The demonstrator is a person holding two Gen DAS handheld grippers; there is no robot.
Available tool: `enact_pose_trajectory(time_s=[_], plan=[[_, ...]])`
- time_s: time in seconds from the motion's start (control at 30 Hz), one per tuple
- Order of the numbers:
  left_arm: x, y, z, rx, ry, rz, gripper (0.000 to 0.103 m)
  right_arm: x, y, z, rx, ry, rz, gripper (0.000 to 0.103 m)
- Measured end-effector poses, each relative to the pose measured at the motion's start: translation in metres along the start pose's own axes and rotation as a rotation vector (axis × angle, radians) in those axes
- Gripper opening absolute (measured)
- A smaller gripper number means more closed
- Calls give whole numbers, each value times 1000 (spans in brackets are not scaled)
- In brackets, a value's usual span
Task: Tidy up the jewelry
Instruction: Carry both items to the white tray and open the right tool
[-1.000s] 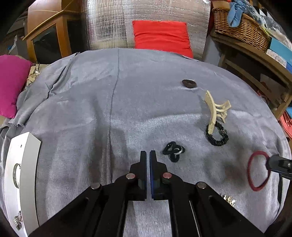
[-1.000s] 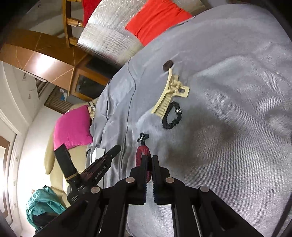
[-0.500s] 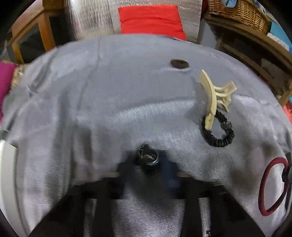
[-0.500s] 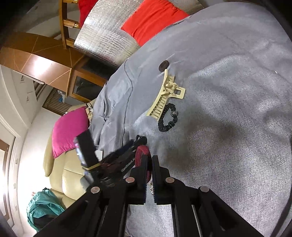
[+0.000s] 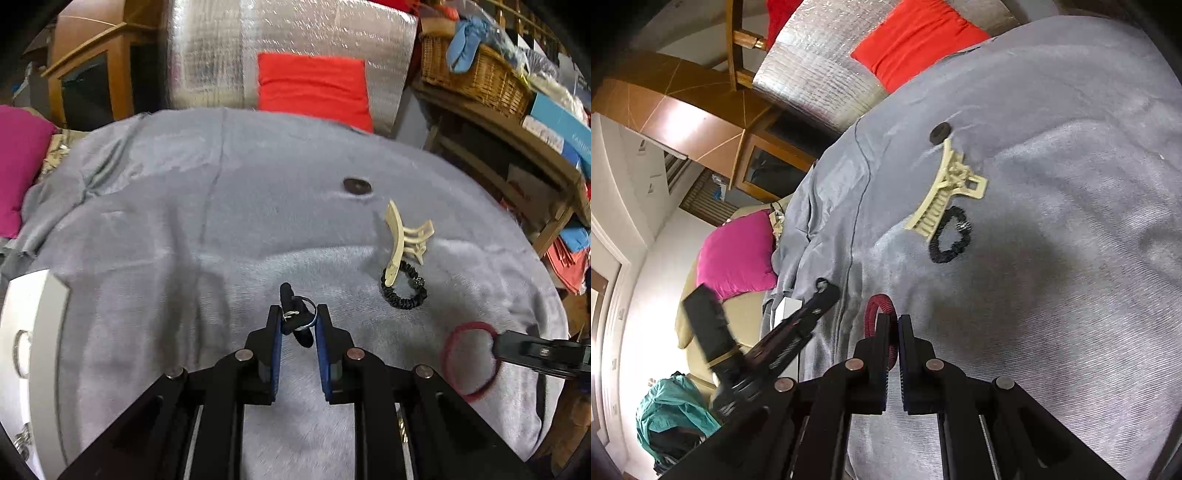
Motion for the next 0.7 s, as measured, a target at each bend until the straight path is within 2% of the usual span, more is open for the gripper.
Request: enact_pose_trajectory(time_s=[0.47,0.7], plan=[[-67,-71,3,110,-95,93,18,-57,47,-20,-39,-88,13,5],[-128,-103,7,162,-167,159,18,-86,72,-31,-66,-125,21,5]])
Point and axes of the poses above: each gripper's, at about its wrist camera, not at the fingertips, and y roughly the way its jaws point, x to its right, z to its top, the point moved 10 cm from there along y, roughly the way its jaws point, and after that the axes turned 14 degrees about -y, right-handed, at the moved point
